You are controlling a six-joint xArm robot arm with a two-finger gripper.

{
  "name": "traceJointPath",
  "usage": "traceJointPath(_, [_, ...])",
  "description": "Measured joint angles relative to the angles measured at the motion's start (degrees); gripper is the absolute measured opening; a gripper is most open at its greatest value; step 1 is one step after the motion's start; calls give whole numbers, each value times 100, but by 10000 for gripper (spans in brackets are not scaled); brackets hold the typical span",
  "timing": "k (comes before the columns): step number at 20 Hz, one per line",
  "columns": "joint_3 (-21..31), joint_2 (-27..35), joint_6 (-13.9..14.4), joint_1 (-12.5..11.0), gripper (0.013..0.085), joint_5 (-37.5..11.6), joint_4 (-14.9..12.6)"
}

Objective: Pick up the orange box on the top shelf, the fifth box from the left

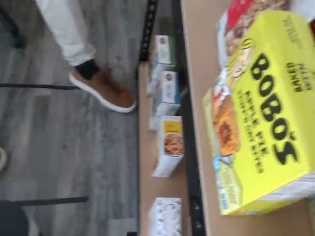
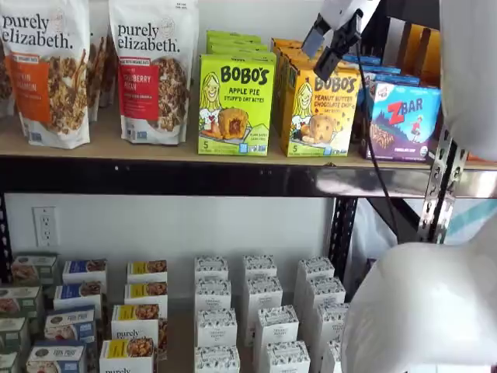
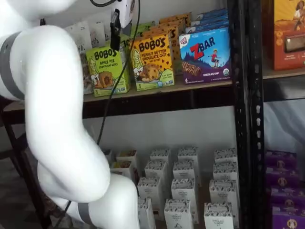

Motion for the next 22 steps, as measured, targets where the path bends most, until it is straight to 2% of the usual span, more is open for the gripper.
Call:
traceJointPath(5, [238, -154, 19, 89, 850, -629, -33])
traceJointPath(9, [200, -80, -27, 74, 850, -711, -84])
traceJointPath(15, [58, 144, -209, -82, 850, -650, -97])
traceJointPath(22, [69, 323, -527, -362, 850, -898, 45])
